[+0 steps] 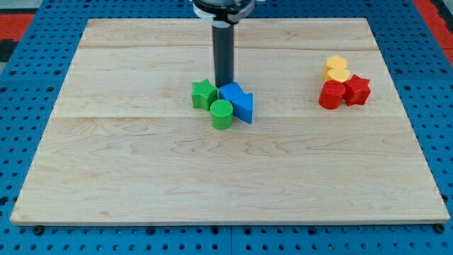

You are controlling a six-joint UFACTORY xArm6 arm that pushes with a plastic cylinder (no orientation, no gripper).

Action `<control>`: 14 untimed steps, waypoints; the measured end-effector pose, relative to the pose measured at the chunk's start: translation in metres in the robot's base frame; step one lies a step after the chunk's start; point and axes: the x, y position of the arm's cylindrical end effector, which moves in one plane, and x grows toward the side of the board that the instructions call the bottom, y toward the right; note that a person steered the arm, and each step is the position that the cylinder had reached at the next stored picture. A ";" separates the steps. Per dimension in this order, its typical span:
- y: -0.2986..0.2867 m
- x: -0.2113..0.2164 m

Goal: Slide the blue triangle towards bottom center

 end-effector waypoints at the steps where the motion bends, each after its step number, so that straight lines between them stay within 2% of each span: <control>1: 0.034 0.031; 2: 0.053 0.042; 3: 0.108 0.051; 4: 0.129 0.072; 6: 0.111 0.112; 9: 0.081 0.087; 12: 0.025 0.114; 14: 0.013 0.107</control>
